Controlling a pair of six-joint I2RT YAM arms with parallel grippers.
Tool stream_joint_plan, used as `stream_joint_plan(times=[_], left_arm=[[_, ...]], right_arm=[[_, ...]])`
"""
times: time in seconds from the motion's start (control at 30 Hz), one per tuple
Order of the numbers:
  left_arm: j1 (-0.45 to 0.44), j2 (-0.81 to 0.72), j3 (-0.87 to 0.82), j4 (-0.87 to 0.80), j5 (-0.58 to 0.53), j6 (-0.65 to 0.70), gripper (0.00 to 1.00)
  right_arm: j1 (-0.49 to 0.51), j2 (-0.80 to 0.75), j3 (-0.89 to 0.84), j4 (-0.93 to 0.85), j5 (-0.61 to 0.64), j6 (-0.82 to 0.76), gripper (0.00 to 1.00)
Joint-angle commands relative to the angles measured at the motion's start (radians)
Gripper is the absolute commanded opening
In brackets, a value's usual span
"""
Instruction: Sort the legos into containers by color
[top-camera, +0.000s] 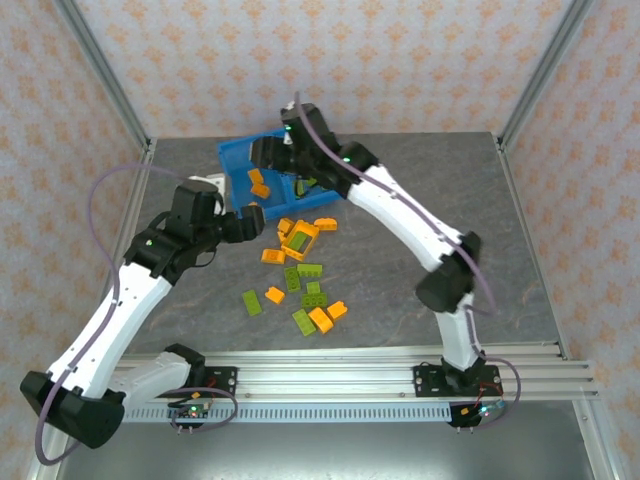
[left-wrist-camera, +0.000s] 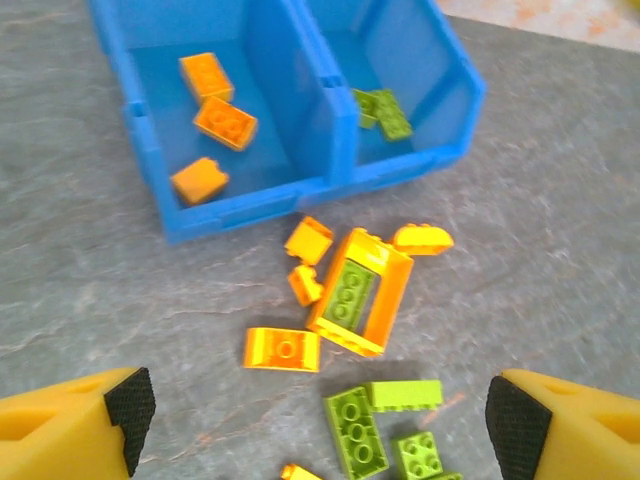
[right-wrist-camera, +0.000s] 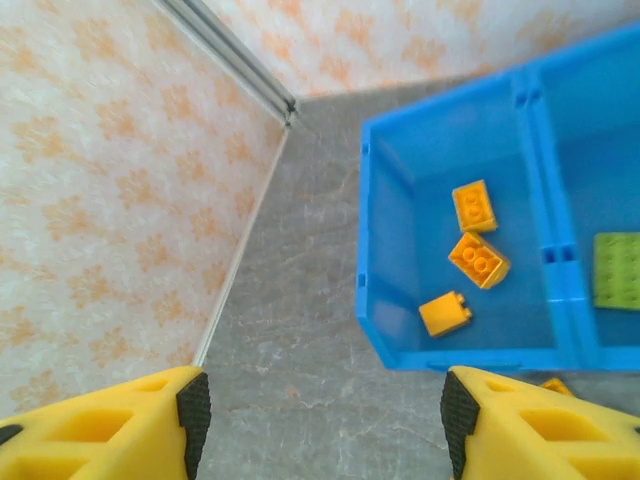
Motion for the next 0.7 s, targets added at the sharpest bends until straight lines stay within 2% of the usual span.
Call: stream_joint_plan(times=[0.0, 0.17, 0.37, 0.5, 0.67], left_arm=[[-0.066, 0.068, 0.055, -0.051, 0.019, 0.054, 0.87], [-0.156, 0.210, 0.084, -0.059, -0.054, 0.050, 0.81], [-0.194, 0.366, 0.048, -0.032, -0.057, -0.014, 0.78], [-0.194, 0.454, 0.033, 0.015, -0.090, -0.049, 0.76], [-0.189, 0.487, 0.044, 0.088, -0.154, -0.096, 0.76]], right_arm=[[-0.005, -0.139, -0.215, -0.011, 0.123, -0.081, 0.66], [-0.028, -0.392, -0.584, 0.049, 0.250, -0.080, 0.70], [-0.077, -0.535, -0.855, 0.059, 0.233, -0.011, 0.72], [-0.107, -0.492, -0.918, 0.113, 0.143, 0.028, 0.73], [-0.120, -0.258, -0.769, 0.075, 0.037, 0.068, 0.71]])
